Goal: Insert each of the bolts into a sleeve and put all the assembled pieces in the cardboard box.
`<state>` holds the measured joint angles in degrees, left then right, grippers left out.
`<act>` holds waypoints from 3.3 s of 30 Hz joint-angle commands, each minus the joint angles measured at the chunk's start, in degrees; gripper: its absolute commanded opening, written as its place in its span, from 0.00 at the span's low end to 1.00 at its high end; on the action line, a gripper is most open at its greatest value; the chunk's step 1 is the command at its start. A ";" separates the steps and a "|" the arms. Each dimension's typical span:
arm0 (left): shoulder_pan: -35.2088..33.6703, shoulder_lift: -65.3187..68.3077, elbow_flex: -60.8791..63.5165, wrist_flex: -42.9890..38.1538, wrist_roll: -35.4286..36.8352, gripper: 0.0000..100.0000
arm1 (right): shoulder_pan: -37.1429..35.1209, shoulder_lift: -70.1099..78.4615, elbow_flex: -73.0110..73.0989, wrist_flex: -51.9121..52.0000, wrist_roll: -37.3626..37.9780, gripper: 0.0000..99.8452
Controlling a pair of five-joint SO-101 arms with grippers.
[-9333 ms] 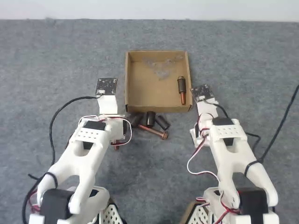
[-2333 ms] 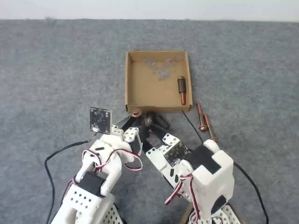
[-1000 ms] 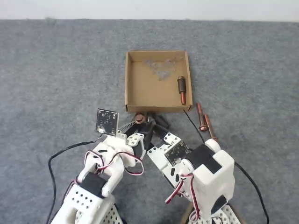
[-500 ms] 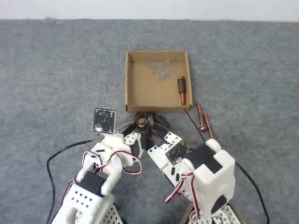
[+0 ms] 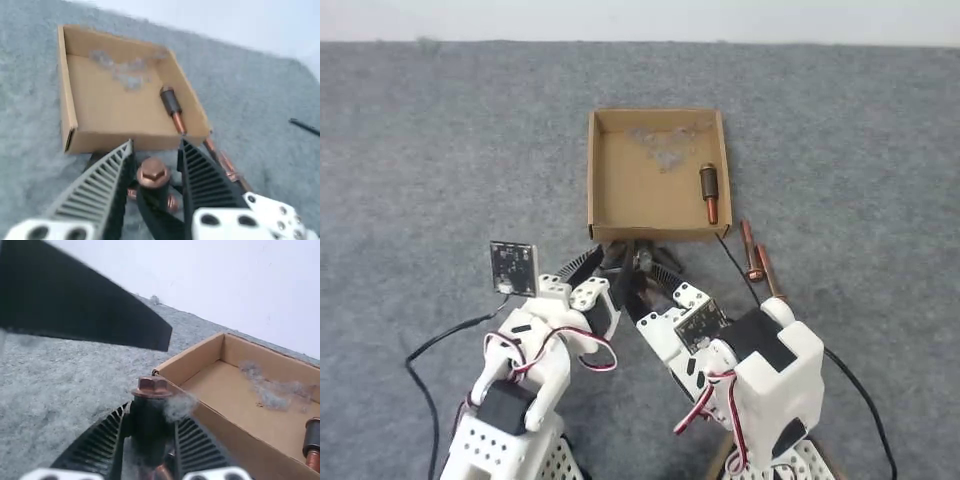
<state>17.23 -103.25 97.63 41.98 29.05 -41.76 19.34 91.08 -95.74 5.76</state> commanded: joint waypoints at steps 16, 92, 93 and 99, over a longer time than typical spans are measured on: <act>-11.87 -1.23 -2.42 0.35 0.44 0.02 | 2.77 -0.75 -1.93 -0.57 -0.35 0.01; -29.19 -1.05 -1.01 20.57 -28.31 0.01 | 20.44 -15.60 -67.43 99.56 10.11 0.01; -29.19 -1.05 -1.01 20.57 -28.31 0.01 | 20.62 -14.64 -69.01 100.97 9.76 0.01; -29.19 -1.05 -1.01 20.40 -28.31 0.01 | 21.14 -8.66 -77.80 110.20 8.44 0.01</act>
<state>-11.60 -103.25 97.54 62.20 1.63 -21.54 10.46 20.22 11.08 15.08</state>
